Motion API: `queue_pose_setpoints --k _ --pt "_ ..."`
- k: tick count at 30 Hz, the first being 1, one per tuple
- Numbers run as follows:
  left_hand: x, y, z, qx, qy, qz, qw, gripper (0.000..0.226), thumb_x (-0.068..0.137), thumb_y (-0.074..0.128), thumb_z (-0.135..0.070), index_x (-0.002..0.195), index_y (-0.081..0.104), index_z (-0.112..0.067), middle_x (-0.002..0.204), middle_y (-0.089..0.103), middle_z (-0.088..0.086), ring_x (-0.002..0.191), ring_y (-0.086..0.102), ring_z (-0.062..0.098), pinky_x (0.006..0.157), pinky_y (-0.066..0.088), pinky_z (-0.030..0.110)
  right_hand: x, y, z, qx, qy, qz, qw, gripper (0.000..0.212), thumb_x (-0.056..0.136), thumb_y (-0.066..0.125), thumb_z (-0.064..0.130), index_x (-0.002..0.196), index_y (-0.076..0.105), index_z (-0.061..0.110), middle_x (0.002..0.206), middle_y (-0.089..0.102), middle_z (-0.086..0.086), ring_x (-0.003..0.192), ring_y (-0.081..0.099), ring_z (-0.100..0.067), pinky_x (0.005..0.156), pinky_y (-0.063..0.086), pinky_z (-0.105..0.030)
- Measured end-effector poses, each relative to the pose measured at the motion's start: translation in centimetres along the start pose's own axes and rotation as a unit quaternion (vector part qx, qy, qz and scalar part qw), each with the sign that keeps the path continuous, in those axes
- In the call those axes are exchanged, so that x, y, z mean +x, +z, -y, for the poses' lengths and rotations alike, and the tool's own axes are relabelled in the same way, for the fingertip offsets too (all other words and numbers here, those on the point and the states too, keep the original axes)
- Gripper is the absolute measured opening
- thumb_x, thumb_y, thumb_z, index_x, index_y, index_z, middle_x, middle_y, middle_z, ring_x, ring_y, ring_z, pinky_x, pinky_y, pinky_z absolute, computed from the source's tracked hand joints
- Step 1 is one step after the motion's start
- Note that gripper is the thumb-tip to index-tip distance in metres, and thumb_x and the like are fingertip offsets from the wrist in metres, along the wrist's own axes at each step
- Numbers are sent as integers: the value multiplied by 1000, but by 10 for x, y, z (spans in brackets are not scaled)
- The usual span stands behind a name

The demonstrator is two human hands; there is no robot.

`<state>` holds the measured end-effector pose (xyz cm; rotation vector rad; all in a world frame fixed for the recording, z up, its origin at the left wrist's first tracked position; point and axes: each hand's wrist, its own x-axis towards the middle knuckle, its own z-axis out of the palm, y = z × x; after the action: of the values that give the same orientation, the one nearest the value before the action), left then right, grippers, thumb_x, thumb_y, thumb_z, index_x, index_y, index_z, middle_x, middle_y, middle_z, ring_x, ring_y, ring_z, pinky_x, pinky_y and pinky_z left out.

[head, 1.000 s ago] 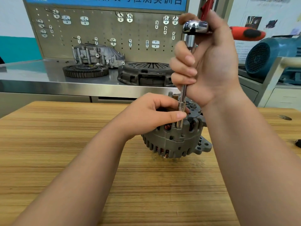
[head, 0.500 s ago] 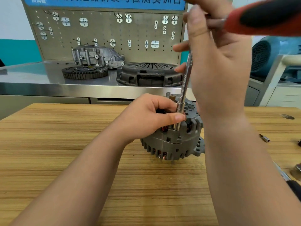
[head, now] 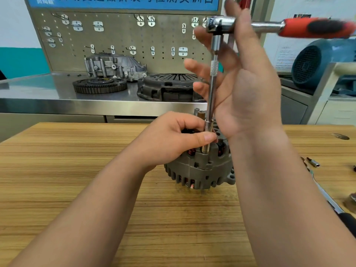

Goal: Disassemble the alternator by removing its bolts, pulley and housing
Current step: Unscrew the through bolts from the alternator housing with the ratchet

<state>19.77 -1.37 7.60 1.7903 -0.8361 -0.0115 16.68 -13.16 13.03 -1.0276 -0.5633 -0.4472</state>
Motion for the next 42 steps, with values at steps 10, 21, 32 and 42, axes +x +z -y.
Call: queue_pose_setpoints --k 10,21,32,42 --pt "-2 0 2 8 -3 2 1000 35 74 71 -44 87 73 -11 86 66 26 76 61 27 76 53 54 0 -8 10 24 40 0 999 40 106 27 36 123 54 12 112 71 -3 69 71 -23 51 49 -23" --pt "-2 3 1 7 -4 -35 999 14 70 71 -32 68 69 -19 71 63 21 68 59 26 67 52 49 -3 -3 8 -38 -47 7 998 26 100 50 18 123 58 23 118 62 -6 81 66 -20 57 51 -22" --pt "-4 2 0 -12 5 5 1000 13 79 68 -34 85 75 -24 83 72 7 79 67 28 79 55 42 1 -7 10 43 92 29 994 54 105 21 45 131 47 6 89 75 -6 60 67 -21 49 48 -22" --pt "-1 6 3 -9 -11 -56 998 16 68 71 -31 64 66 -17 63 56 3 60 51 16 61 43 31 -6 2 5 -2 -45 19 999 32 98 52 13 131 55 15 100 63 6 81 65 -23 56 49 -20"
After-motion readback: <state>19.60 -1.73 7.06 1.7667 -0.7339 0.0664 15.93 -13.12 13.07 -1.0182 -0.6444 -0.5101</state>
